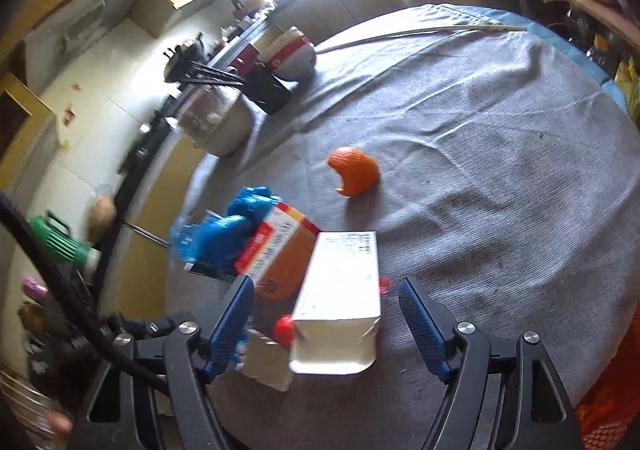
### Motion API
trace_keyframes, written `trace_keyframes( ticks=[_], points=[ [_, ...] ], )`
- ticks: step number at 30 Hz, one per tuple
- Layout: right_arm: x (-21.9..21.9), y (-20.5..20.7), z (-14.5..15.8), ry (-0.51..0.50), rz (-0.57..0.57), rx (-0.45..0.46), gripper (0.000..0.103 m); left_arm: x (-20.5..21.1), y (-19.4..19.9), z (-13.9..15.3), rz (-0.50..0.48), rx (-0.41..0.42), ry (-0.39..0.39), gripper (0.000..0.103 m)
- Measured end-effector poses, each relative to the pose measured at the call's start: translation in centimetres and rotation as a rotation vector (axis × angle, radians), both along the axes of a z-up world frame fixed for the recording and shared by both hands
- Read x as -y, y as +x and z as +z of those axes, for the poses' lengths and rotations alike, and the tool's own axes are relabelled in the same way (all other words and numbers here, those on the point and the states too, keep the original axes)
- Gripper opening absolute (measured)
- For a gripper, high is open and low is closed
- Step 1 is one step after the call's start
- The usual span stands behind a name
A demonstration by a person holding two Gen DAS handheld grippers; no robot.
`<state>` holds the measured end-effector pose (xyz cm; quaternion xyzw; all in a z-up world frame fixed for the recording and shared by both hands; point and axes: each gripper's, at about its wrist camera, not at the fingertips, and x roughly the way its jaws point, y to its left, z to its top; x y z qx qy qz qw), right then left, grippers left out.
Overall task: Collect trash
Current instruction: 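Grasp the blue box with the left tool while the right tool grasps the white box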
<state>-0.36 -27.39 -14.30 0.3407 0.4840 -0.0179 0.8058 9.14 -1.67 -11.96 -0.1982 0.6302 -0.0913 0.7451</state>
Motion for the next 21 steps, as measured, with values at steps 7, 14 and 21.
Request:
trace_keyframes(
  ticks=[7,14,21],
  points=[
    [-0.3,0.5,-1.4,-0.004,0.008,-0.045,0.078,0.7,0.1,-2.2,0.113,-0.128,0.029,0.074],
    [-1.3,0.4,-2.1,-0.030,0.039,-0.034,0.050,1.1,-0.7,-2.7,0.180,-0.154,-0.033,0.074],
    [-1.9,-0.2,-1.7,-0.083,0.063,0.014,0.048,2.8,-0.6,-3.0,0.174,-0.174,-0.026,0.074]
  ],
)
